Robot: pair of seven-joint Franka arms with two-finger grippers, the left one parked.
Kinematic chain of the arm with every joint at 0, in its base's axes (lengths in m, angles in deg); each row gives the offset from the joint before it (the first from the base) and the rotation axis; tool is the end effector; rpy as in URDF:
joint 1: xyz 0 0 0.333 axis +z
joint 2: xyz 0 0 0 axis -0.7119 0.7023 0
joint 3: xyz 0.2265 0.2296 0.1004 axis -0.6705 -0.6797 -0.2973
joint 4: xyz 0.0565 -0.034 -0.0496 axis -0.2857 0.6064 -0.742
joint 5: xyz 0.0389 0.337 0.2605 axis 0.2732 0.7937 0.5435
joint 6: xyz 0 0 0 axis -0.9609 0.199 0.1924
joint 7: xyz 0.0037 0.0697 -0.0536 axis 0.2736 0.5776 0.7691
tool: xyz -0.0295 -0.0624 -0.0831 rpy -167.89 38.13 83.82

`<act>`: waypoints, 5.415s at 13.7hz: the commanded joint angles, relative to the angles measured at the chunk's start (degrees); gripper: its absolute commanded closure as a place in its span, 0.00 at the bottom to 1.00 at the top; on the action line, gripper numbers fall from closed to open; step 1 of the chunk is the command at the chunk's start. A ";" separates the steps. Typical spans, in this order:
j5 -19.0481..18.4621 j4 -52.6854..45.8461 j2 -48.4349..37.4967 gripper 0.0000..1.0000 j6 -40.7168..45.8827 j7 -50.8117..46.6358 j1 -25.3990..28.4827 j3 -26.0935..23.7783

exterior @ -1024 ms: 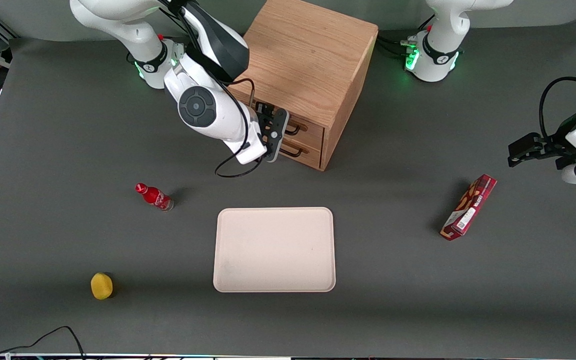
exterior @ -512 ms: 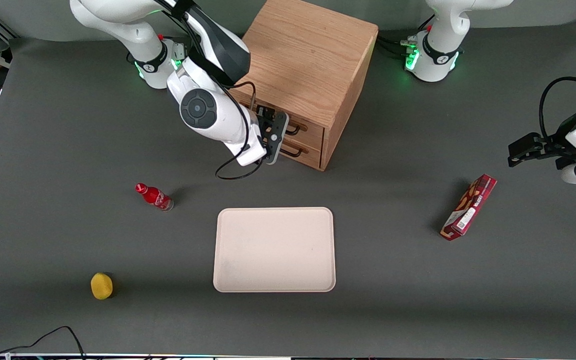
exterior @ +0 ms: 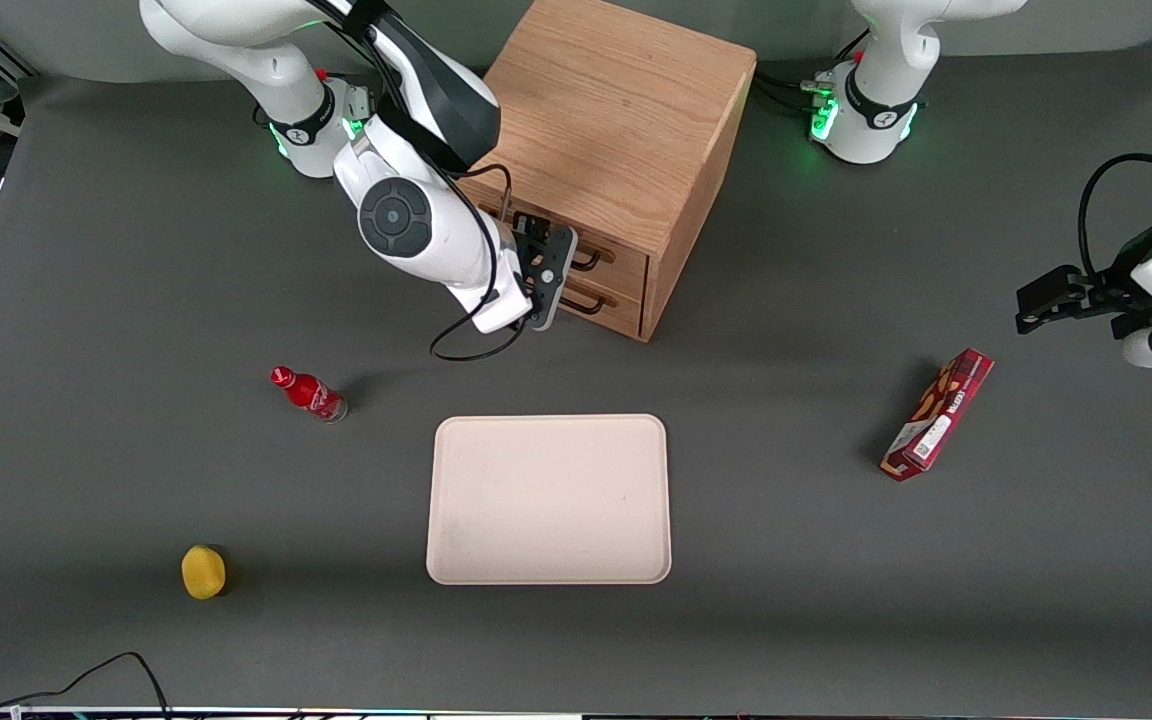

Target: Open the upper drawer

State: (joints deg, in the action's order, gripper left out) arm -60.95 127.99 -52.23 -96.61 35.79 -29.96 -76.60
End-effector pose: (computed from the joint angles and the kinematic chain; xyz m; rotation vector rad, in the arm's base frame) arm 0.5151 0.4355 0.3865 -2.3127 -1.5189 0.1428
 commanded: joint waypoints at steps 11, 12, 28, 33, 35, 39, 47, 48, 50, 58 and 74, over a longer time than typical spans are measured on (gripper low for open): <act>-3.08 -5.40 2.64 0.00 -0.81 -0.01 -2.60 0.98; -3.61 -5.84 3.08 0.00 -0.81 -0.27 -2.51 0.98; -7.91 -12.35 8.36 0.00 -0.81 0.34 -2.60 3.62; -9.41 -14.63 9.32 0.00 -0.81 0.51 -2.77 4.76; -9.59 -15.07 9.76 0.00 -0.81 1.48 -2.95 5.29; -9.76 -16.82 10.56 0.00 -0.46 2.80 -3.04 7.13; -10.47 -21.13 13.63 0.00 -0.20 5.78 -3.74 8.72; -10.64 -21.83 14.15 0.00 -0.11 5.88 -3.74 8.72; -10.91 -22.28 14.34 0.00 -0.11 5.88 -3.57 10.38; -12.05 -24.91 14.86 0.00 2.34 5.88 -3.65 10.56; -11.43 -25.45 -6.03 0.00 25.27 -4.38 -10.41 10.39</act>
State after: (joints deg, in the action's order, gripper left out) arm -71.81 96.53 -51.44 -73.28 36.06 -37.84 -65.95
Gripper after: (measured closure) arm 0.000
